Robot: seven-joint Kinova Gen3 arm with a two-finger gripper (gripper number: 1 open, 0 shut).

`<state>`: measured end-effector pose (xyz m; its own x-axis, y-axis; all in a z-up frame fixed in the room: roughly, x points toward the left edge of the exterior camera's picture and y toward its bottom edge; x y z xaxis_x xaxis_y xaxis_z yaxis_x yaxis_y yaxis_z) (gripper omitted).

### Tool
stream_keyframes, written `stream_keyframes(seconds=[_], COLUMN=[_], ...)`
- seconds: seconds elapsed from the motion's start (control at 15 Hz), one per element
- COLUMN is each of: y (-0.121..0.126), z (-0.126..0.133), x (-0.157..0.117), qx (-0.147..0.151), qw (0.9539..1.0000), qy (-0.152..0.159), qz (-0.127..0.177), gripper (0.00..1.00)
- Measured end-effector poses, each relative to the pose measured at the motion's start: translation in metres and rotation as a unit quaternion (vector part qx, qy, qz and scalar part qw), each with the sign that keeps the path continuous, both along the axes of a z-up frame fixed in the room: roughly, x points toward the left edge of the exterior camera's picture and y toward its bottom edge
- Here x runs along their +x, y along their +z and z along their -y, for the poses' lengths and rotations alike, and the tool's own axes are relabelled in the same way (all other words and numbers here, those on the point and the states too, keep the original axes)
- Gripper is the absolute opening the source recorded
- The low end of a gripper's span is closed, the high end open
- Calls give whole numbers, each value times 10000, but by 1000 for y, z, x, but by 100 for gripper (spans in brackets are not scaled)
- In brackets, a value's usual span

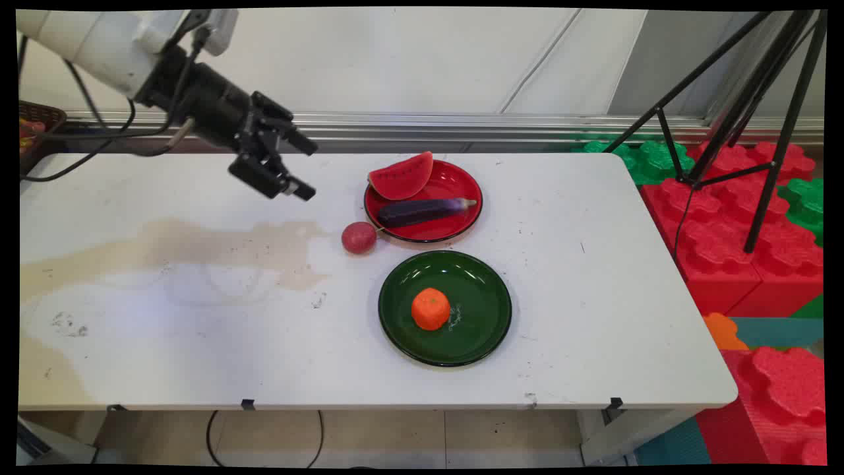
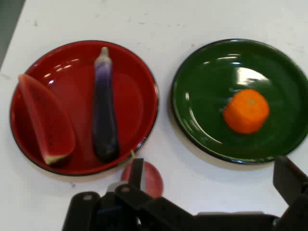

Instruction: Pick up the eggplant from the red plate

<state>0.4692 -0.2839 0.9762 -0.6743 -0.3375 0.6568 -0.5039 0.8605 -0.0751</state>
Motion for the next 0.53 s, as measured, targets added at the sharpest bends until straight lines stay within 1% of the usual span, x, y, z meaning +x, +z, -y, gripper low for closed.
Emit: stream_keyframes(seconds=[0.27,0.33,0.53], y=[-5,-9,-23], z=[22,34,59], x=[-9,-13,-23], qx=[-100,-137,-181], qw=[9999,9997,9992], qy=[135,202,323], qz=[37,65,164], gripper=[100,100,100])
